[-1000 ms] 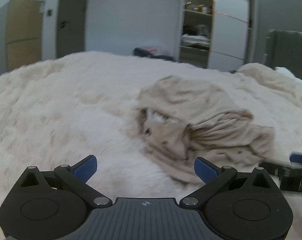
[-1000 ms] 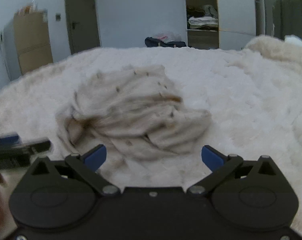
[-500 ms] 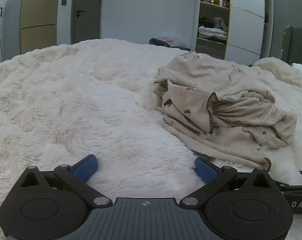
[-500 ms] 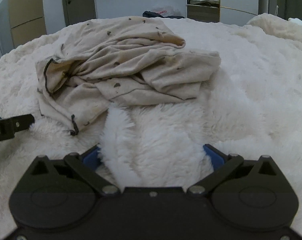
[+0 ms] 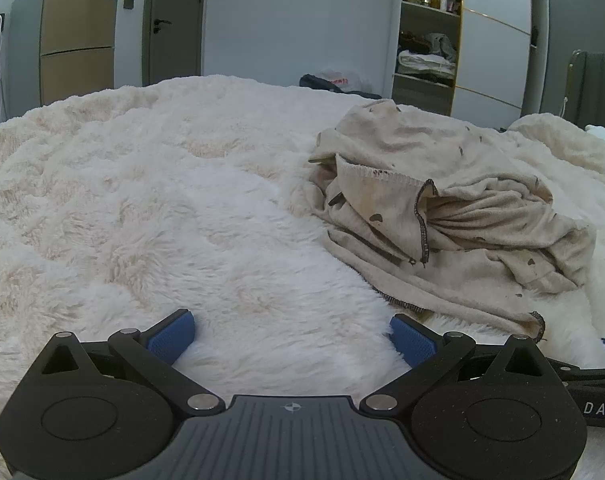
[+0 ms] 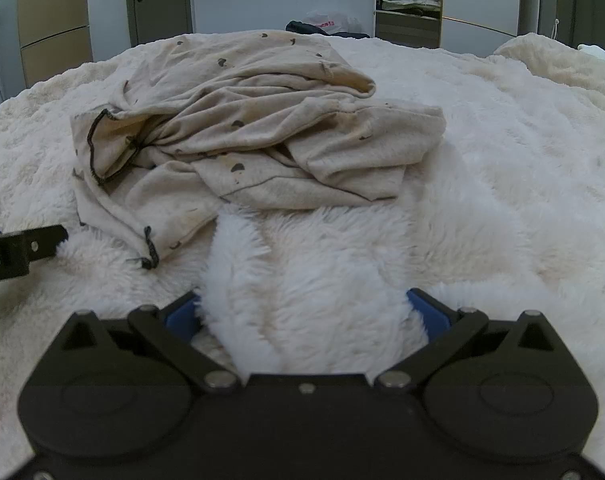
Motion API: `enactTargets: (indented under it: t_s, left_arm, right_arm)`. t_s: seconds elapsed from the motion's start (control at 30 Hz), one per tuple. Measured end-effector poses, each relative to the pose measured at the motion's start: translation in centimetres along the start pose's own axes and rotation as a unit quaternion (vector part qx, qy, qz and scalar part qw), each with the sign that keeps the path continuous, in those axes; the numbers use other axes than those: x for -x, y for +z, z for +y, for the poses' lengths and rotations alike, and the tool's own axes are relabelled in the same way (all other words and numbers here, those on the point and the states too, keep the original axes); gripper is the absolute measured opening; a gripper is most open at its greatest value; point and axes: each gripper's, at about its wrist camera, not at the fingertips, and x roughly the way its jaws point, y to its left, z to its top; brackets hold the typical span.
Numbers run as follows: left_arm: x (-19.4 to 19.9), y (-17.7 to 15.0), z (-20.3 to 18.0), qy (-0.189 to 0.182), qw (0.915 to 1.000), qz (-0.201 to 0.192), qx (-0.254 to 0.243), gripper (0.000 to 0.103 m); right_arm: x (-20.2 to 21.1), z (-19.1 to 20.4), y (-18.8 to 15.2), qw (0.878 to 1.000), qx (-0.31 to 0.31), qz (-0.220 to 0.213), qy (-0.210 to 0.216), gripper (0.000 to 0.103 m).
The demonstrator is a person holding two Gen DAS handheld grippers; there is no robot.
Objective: Fold clothes
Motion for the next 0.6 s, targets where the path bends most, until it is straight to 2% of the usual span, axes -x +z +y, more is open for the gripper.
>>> enactTargets:
  t_s: [0.6]
  left_arm:
    - [-0.46,-0.22,-0.69,0.016,0.9996,0.01,-0.019,0.103]
  right_arm:
    - [-0.06,0.27,-0.16,1.0,0.002,-0.001,-0.002,0.103]
